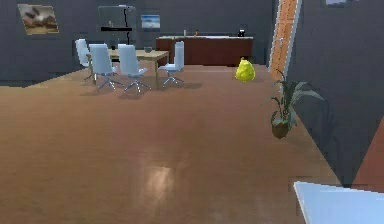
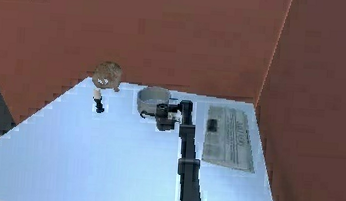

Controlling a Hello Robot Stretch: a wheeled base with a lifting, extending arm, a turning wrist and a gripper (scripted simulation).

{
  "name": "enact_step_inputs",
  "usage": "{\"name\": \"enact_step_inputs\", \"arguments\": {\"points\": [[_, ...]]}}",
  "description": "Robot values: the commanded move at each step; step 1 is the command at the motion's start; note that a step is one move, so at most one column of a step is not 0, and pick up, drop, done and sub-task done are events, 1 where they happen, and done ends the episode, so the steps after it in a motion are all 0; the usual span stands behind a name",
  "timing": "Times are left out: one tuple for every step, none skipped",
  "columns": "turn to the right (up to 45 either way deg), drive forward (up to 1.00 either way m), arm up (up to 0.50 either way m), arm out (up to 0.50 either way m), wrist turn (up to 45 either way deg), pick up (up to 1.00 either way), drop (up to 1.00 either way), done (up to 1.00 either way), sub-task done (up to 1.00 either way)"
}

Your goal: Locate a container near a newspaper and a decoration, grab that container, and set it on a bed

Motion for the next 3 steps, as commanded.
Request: {"name": "enact_step_inputs", "arguments": {"points": [[0.0,0.00,0.00,0.00,0.0,1.00,0.00,0.00,0.00],[0.0,0.00,0.10,0.00,0.0,0.00,0.00,0.00,0.00],[0.0,0.00,0.14,0.00,0.0,0.00,0.00,0.00,0.00]]}}
